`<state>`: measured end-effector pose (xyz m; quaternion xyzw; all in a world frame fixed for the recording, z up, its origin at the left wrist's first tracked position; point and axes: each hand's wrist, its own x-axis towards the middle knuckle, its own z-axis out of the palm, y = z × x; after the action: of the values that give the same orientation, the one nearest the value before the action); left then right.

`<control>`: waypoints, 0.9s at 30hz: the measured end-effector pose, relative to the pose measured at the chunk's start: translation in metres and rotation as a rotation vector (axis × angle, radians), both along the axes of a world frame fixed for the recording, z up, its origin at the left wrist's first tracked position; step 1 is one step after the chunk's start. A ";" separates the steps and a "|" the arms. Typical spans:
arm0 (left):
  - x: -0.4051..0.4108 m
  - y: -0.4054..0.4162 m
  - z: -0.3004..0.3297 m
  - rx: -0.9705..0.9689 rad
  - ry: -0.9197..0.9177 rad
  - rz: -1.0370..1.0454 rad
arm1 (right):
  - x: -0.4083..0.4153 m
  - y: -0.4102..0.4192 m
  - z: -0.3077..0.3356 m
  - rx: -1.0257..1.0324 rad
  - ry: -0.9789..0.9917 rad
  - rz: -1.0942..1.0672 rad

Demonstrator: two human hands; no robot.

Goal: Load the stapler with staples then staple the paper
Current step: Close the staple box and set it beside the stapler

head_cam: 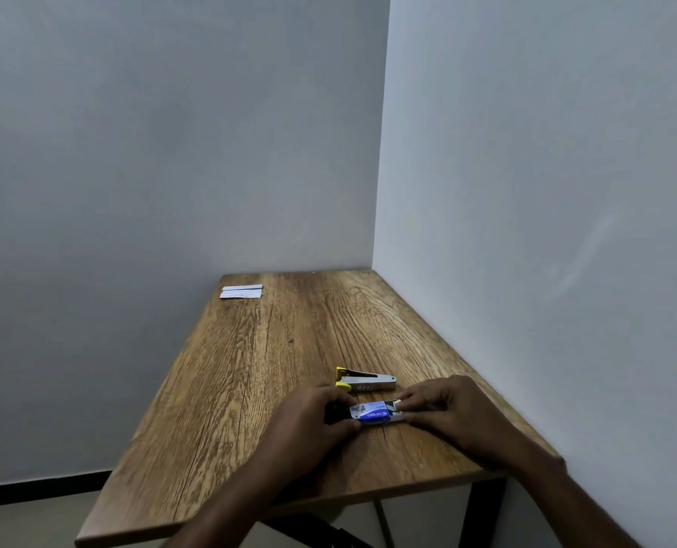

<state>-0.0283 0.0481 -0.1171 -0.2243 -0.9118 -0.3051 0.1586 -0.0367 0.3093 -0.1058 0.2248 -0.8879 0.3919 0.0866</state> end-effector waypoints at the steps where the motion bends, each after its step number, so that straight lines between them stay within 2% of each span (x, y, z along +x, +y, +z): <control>1: 0.000 0.000 0.000 -0.002 -0.002 0.000 | 0.000 -0.001 0.000 0.001 0.001 -0.002; 27: -0.002 0.001 -0.002 0.027 -0.006 0.016 | -0.006 -0.026 -0.005 -0.041 -0.010 -0.044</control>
<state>-0.0303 0.0486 -0.1193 -0.2139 -0.9098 -0.3170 0.1612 -0.0430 0.2832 -0.1105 0.2015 -0.8848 0.4093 0.0951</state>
